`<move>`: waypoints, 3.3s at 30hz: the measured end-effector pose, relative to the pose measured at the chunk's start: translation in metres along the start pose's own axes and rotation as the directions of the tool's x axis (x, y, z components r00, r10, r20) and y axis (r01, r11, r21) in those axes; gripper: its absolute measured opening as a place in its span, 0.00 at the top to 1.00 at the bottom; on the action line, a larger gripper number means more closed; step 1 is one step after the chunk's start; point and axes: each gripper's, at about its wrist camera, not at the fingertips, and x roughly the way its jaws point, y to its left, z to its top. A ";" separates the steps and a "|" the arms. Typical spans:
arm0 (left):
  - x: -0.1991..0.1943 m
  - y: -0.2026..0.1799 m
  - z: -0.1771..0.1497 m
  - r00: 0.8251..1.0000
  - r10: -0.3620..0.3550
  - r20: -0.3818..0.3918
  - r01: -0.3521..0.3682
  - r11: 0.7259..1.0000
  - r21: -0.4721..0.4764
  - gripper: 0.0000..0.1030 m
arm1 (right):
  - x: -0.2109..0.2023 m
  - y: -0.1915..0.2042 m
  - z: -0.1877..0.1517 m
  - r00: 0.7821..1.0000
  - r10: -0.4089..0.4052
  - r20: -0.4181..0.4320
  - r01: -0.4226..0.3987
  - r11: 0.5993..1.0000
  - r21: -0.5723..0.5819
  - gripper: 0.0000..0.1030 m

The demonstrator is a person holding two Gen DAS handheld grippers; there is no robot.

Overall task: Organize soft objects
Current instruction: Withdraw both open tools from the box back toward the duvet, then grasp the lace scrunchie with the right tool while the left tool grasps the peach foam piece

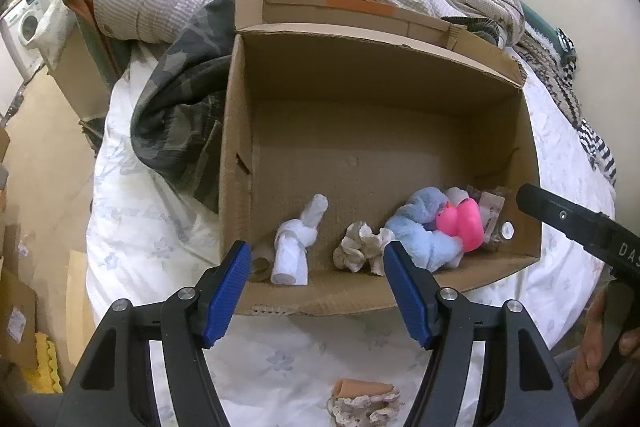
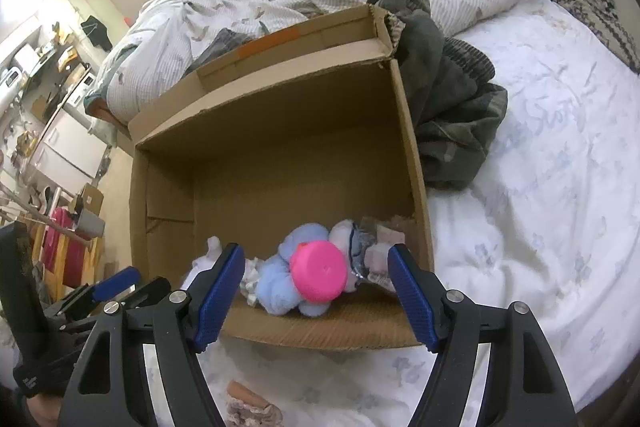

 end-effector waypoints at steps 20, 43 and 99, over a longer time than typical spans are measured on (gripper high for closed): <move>-0.040 0.010 -0.035 0.998 0.059 0.021 -0.058 0.998 -0.025 0.36 | -0.017 0.005 -0.042 0.999 0.015 -0.039 -0.014 1.000 0.005 0.24; -0.046 0.016 -0.083 0.988 0.148 -0.049 -0.149 0.989 -0.010 0.36 | -0.011 0.015 -0.108 0.978 0.076 -0.194 -0.065 0.996 0.059 0.24; 0.069 -0.047 -0.116 0.924 0.040 -0.379 0.025 0.986 0.165 0.48 | 0.018 0.009 -0.116 0.947 0.113 -0.299 -0.084 0.990 0.110 0.88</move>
